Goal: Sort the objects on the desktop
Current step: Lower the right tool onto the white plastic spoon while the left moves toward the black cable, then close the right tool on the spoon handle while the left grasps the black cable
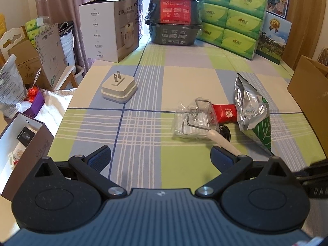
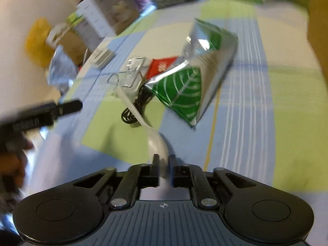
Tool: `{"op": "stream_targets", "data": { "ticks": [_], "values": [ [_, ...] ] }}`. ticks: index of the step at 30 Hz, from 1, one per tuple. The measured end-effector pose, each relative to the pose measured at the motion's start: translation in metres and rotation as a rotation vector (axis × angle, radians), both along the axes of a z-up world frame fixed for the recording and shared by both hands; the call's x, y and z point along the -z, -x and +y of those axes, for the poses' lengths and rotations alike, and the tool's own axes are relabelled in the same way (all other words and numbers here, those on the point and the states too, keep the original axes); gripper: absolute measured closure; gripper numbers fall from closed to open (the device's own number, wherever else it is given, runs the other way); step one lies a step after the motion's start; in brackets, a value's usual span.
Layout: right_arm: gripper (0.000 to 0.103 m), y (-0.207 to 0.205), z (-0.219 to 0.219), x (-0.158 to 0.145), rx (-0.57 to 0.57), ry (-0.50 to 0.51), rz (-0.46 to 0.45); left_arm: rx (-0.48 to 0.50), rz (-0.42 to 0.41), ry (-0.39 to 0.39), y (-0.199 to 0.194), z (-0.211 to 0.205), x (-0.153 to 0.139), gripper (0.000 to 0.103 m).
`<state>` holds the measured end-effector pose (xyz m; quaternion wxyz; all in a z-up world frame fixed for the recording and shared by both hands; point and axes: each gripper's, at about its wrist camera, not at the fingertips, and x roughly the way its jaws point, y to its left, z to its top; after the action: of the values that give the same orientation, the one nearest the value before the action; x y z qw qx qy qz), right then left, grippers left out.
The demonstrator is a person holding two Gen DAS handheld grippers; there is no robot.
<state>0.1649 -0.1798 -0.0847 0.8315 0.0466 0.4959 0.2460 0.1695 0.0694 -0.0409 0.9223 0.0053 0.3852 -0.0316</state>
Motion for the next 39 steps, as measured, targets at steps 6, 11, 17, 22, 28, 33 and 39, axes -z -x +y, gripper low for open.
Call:
{"op": "stream_targets", "data": {
  "ticks": [6,11,17,22,28,33,39],
  "values": [
    [0.031,0.022,0.026,-0.003,-0.212,0.241,-0.301,0.002,0.001,-0.002,0.003,0.002,0.001,0.002],
    [0.037,0.02,0.028,0.007,-0.279,0.267,-0.319,0.009,0.009,-0.001,0.005,0.005,0.003,0.002],
    [0.06,0.004,0.016,0.014,-0.231,0.174,-0.235,0.02,0.018,-0.005,0.005,0.003,0.005,0.002],
    [0.073,0.012,0.019,0.009,-0.264,0.155,-0.218,0.041,0.026,-0.002,0.01,-0.002,0.006,0.002],
    [0.073,0.027,0.027,0.008,-0.333,0.15,-0.216,0.076,0.046,-0.011,0.024,-0.005,0.01,0.002],
    [0.071,0.025,0.032,0.013,-0.363,0.156,-0.253,0.078,0.057,-0.012,0.024,-0.006,0.012,0.002],
    [0.071,0.023,0.03,0.013,-0.358,0.119,-0.235,0.094,0.062,-0.01,0.023,-0.01,0.014,0.002]
  ]
}}
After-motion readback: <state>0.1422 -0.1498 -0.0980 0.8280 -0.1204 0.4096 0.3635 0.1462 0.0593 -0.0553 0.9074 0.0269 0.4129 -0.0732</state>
